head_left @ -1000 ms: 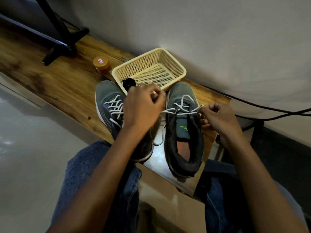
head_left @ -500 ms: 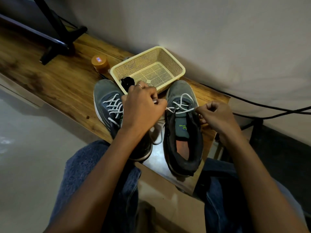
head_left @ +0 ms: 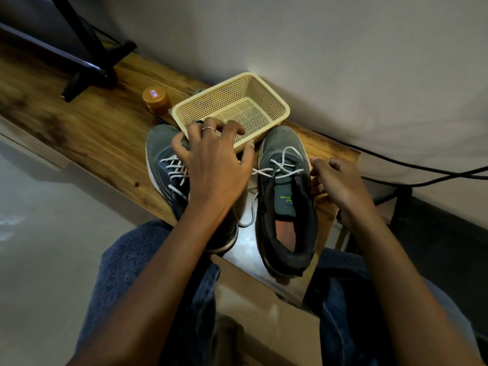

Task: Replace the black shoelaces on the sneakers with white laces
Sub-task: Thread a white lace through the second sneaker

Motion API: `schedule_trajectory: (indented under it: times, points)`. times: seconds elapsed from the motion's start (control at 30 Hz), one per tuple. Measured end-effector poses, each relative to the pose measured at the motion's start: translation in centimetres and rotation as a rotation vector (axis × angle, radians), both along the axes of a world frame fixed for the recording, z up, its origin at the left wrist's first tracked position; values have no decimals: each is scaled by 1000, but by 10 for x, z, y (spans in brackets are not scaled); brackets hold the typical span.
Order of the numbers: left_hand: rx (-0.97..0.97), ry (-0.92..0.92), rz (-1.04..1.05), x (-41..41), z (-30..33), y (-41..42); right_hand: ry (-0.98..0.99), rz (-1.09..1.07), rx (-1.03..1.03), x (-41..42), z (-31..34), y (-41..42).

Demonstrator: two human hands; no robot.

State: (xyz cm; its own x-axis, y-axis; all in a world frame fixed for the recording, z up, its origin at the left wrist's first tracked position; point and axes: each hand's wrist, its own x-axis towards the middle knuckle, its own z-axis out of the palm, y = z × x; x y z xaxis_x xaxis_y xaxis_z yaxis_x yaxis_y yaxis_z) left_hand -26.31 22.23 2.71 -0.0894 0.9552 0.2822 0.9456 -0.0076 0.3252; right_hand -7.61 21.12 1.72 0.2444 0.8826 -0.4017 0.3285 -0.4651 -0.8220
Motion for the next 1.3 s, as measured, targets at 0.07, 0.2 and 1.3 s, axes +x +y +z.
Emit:
schedule_trajectory:
  times: [0.07,0.2,1.3]
  points:
    - [-58,-7,-101,6,-4,0,6,14,-2,-1,-2,0]
    - [-308,102,-182,9,-16,-2,-6,18,26,-1,-7,0]
    - [-407,-1768,-89,6,17,10,229,205,444,-17,21,-12]
